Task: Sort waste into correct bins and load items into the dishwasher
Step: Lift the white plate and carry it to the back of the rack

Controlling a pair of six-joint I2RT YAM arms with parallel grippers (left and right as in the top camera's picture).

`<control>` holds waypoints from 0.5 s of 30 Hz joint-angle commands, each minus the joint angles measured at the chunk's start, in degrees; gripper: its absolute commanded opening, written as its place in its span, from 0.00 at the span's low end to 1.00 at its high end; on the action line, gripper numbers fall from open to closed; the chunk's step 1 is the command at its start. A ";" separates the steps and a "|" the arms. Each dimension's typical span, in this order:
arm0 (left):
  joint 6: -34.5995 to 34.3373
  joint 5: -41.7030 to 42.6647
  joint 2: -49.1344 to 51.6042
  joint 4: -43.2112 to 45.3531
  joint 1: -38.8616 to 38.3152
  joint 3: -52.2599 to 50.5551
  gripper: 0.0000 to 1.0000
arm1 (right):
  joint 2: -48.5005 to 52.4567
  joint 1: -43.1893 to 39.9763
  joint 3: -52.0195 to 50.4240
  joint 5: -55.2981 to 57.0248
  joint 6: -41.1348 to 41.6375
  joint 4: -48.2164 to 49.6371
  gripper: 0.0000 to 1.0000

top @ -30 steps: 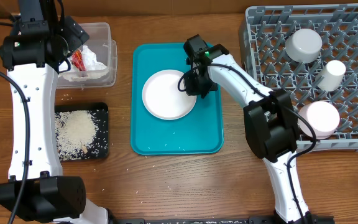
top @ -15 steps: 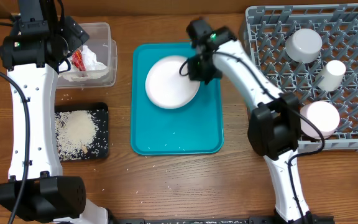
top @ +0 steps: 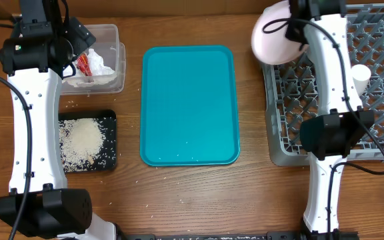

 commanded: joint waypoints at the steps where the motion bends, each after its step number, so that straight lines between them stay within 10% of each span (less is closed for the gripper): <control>1: -0.15 0.31 0.26 0.07 -0.02 0.22 1.00 | -0.50 0.35 1.97 11.76 2.86 0.37 0.04; 15: -0.15 0.31 0.26 0.04 -0.02 0.22 1.00 | -0.48 0.37 1.88 7.02 2.86 2.34 0.04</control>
